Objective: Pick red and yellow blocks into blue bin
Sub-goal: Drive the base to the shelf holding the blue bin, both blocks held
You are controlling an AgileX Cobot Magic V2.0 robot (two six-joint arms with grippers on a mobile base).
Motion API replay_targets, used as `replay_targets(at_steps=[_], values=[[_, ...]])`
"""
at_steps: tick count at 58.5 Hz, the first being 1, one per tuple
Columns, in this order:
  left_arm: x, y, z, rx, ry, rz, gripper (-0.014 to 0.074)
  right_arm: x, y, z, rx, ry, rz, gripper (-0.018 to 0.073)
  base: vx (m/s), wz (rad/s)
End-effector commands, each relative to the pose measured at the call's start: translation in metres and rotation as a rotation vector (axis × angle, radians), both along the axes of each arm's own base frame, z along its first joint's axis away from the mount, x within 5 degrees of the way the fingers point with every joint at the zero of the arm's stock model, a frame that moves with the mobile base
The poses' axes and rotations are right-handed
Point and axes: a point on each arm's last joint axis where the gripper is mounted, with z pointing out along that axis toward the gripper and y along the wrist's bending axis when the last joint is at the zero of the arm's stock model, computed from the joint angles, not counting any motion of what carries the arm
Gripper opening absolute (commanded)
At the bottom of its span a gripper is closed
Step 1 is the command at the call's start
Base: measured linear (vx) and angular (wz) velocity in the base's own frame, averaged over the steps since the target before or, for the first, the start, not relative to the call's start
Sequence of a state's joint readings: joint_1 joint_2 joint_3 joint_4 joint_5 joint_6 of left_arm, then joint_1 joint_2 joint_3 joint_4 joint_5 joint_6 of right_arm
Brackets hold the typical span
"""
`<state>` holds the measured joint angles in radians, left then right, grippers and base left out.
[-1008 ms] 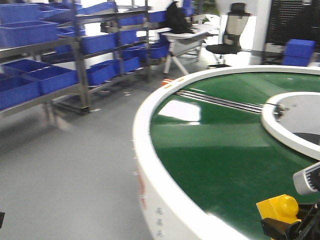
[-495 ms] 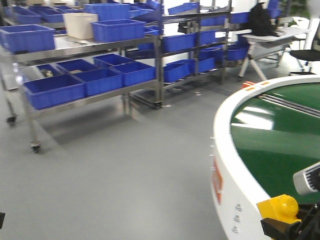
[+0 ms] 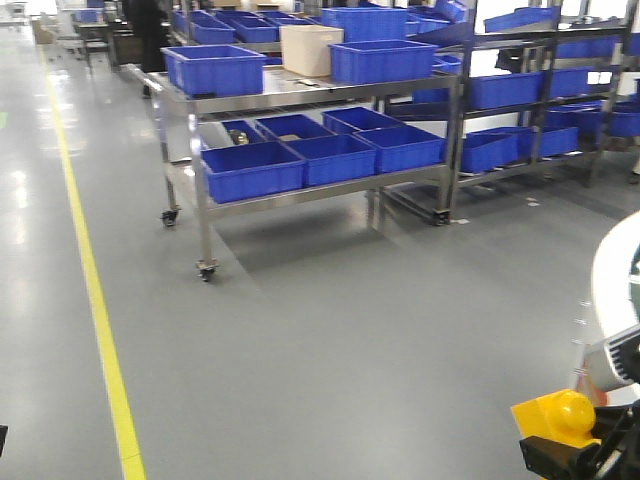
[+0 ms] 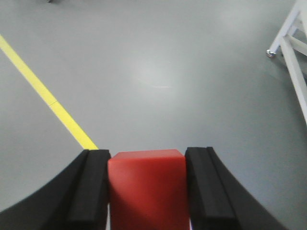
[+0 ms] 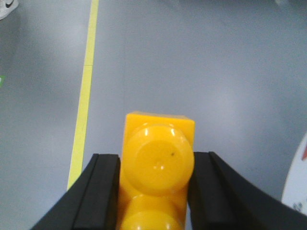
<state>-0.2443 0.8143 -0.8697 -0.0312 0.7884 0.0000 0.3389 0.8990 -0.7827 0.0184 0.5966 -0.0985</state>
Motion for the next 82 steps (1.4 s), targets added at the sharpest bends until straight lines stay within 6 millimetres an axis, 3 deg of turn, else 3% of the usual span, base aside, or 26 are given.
replay_targets(at_steps=[1, 47, 82], values=[[0.0012, -0.0015, 0.0138, -0.033, -0.094, -0.004, 0.024, 0.0021, 0.0005, 0.0175, 0.027, -0.116, 0.004, 0.0255, 0.06, 0.34], [0.0012, -0.0015, 0.0137, -0.033, -0.093, -0.004, 0.024, 0.0021, 0.0005, 0.0175, 0.028, -0.117, 0.004, 0.0255, 0.12, 0.15], [0.0012, -0.0015, 0.0137, -0.033, -0.093, -0.004, 0.024, 0.0021, 0.0005, 0.0175, 0.028, -0.117, 0.004, 0.0255, 0.31, -0.12]])
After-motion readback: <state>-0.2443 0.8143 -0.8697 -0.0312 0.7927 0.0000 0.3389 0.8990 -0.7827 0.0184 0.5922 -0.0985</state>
